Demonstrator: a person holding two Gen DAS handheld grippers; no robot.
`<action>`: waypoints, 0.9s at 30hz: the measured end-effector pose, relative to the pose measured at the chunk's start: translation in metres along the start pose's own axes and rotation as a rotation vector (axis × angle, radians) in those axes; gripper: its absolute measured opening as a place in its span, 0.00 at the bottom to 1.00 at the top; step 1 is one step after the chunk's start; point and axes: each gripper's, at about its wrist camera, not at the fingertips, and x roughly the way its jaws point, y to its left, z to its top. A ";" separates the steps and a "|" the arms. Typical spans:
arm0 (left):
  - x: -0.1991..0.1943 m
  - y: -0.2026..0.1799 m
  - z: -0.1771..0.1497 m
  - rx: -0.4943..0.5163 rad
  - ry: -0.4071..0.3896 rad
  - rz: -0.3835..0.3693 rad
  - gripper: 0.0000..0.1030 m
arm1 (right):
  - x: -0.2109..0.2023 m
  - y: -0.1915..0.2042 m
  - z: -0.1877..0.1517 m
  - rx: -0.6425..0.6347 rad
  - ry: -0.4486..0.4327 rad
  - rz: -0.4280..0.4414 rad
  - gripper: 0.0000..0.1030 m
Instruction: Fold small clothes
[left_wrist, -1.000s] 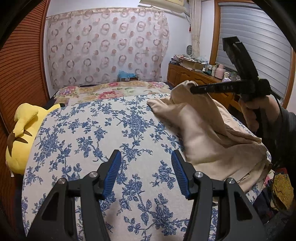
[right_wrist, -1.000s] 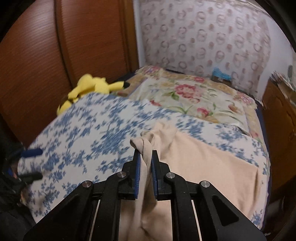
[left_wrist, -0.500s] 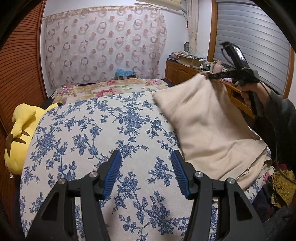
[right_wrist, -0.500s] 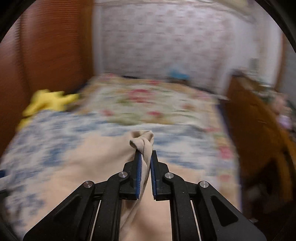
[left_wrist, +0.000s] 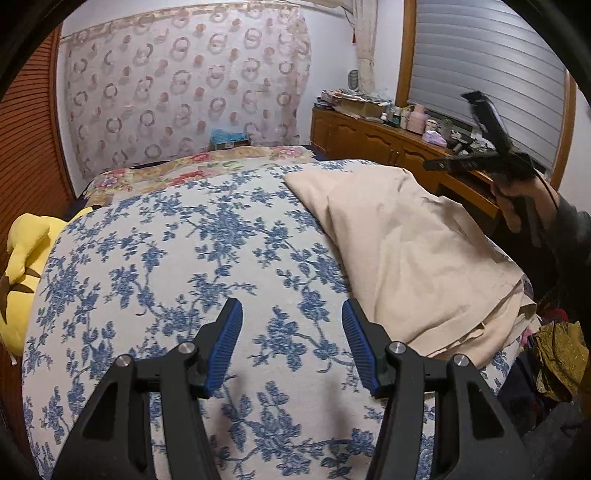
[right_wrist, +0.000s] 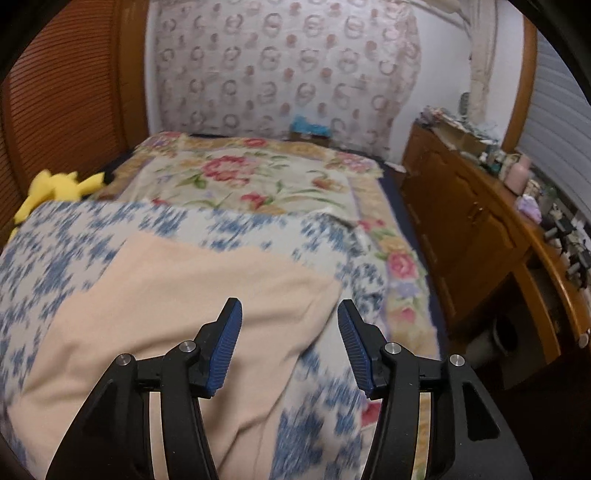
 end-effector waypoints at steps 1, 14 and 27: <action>0.002 -0.002 0.000 0.003 0.005 -0.004 0.54 | -0.007 0.004 -0.010 -0.005 0.001 0.021 0.53; 0.012 -0.022 -0.002 0.040 0.048 -0.047 0.54 | -0.072 0.049 -0.117 -0.043 0.033 0.172 0.53; 0.017 -0.029 -0.004 0.049 0.070 -0.056 0.54 | -0.079 0.062 -0.147 -0.049 0.066 0.191 0.08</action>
